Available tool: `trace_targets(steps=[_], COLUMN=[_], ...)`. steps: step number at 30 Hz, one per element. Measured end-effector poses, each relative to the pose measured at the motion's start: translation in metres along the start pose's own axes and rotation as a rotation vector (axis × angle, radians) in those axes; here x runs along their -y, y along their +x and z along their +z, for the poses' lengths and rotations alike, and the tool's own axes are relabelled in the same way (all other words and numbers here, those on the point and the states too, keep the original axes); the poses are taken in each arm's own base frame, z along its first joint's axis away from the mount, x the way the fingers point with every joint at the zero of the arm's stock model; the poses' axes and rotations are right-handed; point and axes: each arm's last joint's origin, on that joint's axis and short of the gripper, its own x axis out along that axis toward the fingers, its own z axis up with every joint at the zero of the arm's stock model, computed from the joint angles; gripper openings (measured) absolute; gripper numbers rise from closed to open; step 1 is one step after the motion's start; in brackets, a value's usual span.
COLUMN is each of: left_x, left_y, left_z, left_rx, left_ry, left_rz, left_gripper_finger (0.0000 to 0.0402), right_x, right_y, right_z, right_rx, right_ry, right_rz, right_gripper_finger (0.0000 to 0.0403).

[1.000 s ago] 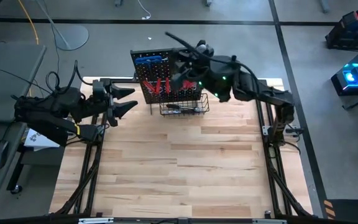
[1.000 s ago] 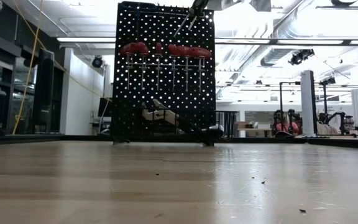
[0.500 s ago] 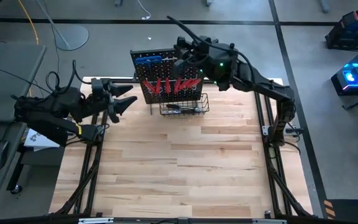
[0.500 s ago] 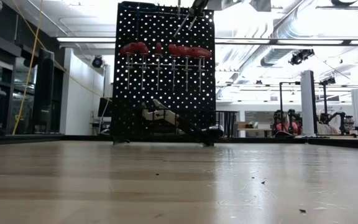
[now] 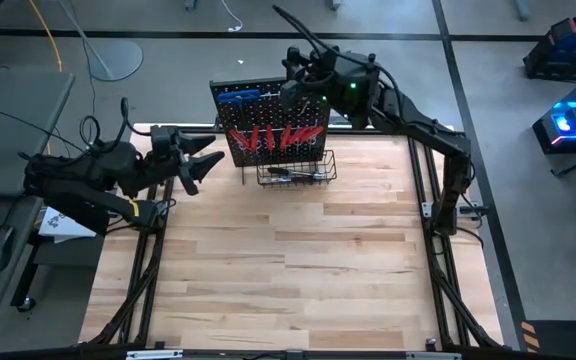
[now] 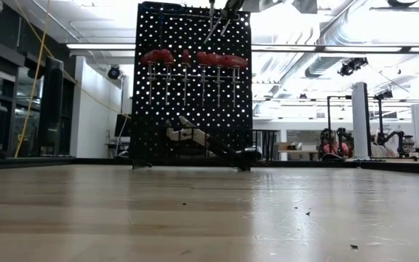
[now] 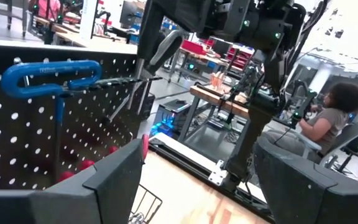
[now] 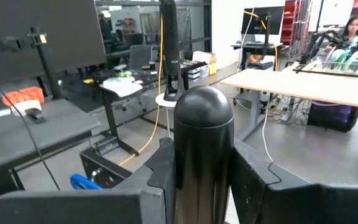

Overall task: Hang tools onto peg board
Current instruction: Hang the black screwdriver on the peg board, then return to Home Position

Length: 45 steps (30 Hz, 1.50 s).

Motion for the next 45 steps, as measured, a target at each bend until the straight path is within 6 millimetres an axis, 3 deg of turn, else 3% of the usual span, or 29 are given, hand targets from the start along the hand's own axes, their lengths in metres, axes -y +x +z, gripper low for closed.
trace_targets(steps=[14, 16, 21, 24, 45], left_x=[0.004, 0.004, 0.004, 0.004, -0.004], left_y=[0.008, 0.008, 0.008, 0.007, -0.006], left_z=[-0.006, -0.006, -0.006, -0.006, 0.005], left_rx=[-0.021, -0.021, -0.022, -0.020, 0.030], left_ry=[-0.009, -0.009, -0.008, -0.010, 0.036], left_rz=[0.013, 0.013, 0.013, 0.012, 0.035], left_gripper_finger=[0.0284, 0.0284, 0.0284, 0.0284, 0.0284], right_x=[-0.002, -0.002, -0.005, -0.004, 0.011], right_y=[0.017, 0.017, 0.021, 0.019, -0.003], right_z=[-0.017, -0.017, -0.026, -0.026, -0.003], right_rx=[-0.061, -0.063, -0.111, -0.117, -0.067], right_ry=[-0.045, -0.042, -0.029, -0.006, -0.085], right_rz=[-0.002, -0.002, 0.010, 0.007, -0.065], right_gripper_finger=[0.0091, 0.0116, 0.0225, 0.0253, 0.0263])
